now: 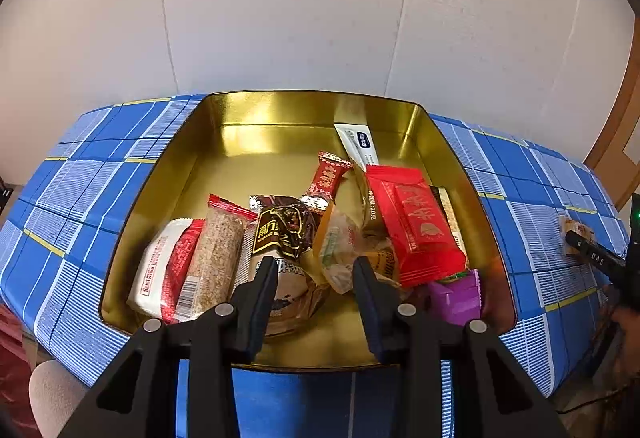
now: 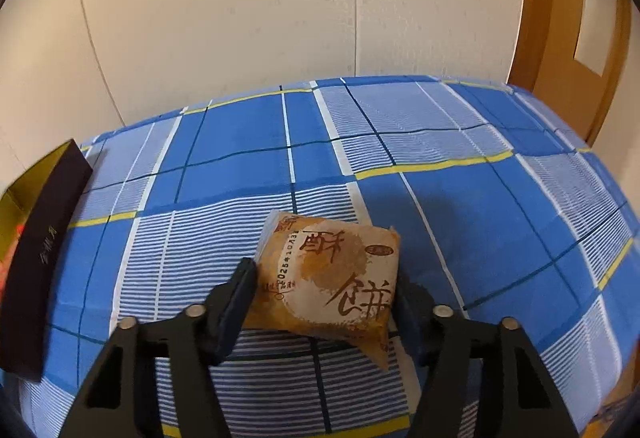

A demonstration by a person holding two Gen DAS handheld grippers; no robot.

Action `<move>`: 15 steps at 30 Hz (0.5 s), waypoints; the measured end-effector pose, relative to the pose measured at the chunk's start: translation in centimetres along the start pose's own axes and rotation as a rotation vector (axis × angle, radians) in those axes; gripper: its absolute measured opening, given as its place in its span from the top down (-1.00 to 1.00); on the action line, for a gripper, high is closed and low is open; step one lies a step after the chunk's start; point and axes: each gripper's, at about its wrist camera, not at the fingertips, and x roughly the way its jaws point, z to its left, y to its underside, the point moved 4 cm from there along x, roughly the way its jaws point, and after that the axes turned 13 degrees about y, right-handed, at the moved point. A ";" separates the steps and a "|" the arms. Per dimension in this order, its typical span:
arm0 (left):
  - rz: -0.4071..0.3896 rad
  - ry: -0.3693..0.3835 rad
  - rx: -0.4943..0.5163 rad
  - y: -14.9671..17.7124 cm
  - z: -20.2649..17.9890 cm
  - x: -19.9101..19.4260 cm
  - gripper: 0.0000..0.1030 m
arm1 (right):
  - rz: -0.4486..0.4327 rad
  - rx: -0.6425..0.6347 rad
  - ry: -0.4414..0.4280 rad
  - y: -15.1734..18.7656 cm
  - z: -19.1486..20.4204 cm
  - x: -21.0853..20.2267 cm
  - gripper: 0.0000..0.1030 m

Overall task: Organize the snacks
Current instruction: 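Lift the pastry bag with the right gripper and move it toward the tray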

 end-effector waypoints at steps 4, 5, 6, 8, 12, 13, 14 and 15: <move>-0.005 -0.001 -0.002 0.2 0.1 -0.6 0.24 | -0.005 -0.008 -0.010 0.4 0.2 -0.6 -0.15; -0.009 0.001 -0.003 0.3 0.2 -0.8 0.24 | -0.001 0.008 -0.026 0.5 0.1 -0.8 -0.15; -0.012 0.000 -0.003 0.3 0.2 -0.9 0.24 | 0.001 0.022 -0.042 0.7 0.2 -1.0 -0.15; -0.018 -0.002 0.001 0.4 0.4 -1.4 0.24 | 0.003 0.046 -0.078 1.1 0.4 -1.5 -0.15; -0.011 -0.018 0.013 0.6 0.5 -1.7 0.24 | -0.002 0.045 -0.134 1.7 1.6 -3.2 -0.14; -0.006 -0.026 0.015 0.7 0.5 -1.7 0.24 | -0.005 0.038 -0.153 1.8 2.1 -3.7 -0.12; -0.004 -0.029 0.015 0.8 0.6 -1.8 0.24 | -0.010 0.034 -0.162 1.8 2.5 -4.2 -0.07; -0.004 -0.029 0.014 0.8 0.7 -1.9 0.24 | -0.016 0.025 -0.174 1.7 2.9 -4.7 0.42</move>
